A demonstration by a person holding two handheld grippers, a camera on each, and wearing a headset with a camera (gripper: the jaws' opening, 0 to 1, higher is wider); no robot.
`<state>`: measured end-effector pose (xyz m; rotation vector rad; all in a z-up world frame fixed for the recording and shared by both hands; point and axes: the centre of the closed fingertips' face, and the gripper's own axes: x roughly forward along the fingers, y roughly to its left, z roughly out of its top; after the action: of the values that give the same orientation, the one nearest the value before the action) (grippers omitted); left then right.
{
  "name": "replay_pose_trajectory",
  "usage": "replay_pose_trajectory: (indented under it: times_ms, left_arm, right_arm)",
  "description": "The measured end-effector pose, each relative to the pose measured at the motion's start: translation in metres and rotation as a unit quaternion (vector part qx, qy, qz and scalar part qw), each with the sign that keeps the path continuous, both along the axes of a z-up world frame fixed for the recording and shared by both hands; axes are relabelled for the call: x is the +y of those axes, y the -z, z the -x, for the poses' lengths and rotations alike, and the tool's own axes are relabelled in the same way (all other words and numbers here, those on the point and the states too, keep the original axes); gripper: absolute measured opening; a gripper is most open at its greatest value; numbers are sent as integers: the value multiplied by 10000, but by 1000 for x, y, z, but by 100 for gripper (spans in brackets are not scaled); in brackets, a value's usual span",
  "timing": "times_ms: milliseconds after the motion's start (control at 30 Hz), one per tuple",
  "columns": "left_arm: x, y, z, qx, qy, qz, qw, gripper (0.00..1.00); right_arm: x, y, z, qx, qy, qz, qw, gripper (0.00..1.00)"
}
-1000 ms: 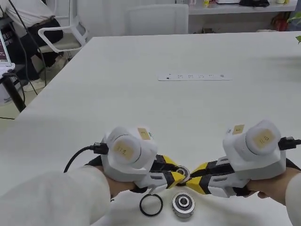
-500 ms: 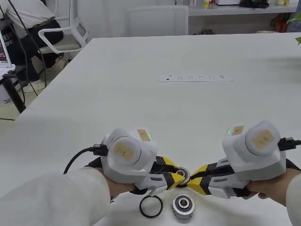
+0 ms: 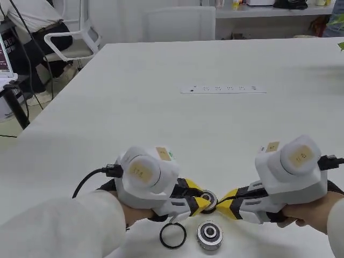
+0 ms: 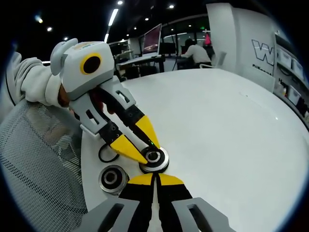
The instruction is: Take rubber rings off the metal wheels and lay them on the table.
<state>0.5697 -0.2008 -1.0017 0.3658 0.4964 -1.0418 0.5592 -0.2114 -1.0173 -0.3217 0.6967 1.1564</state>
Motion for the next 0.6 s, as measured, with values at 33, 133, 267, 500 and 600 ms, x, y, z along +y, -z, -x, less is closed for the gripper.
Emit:
replay_pose_trajectory:
  times_ms: [33, 133, 267, 500, 600]
  left_arm:
    - [0, 0, 0, -3, 1, 0, 10000, 14]
    - [0, 0, 0, -12, 19, 2, 10000, 14]
    - [0, 0, 0, -16, 32, 7, 10000, 14]
    - [-1, 0, 0, -14, 43, 12, 10000, 14]
    - [-1, 0, 0, -17, 44, 13, 10000, 14]
  right_arm:
    - [0, 0, 0, 30, 27, -15, 10000, 0]
    - [-4, 2, -2, -56, 52, 52, 10000, 0]
    - [-1, 1, 1, 12, -7, -41, 10000, 0]
    - [5, 0, -1, -121, -16, -97, 9999, 24]
    - [11, -2, -1, -231, -59, -197, 9995, 28]
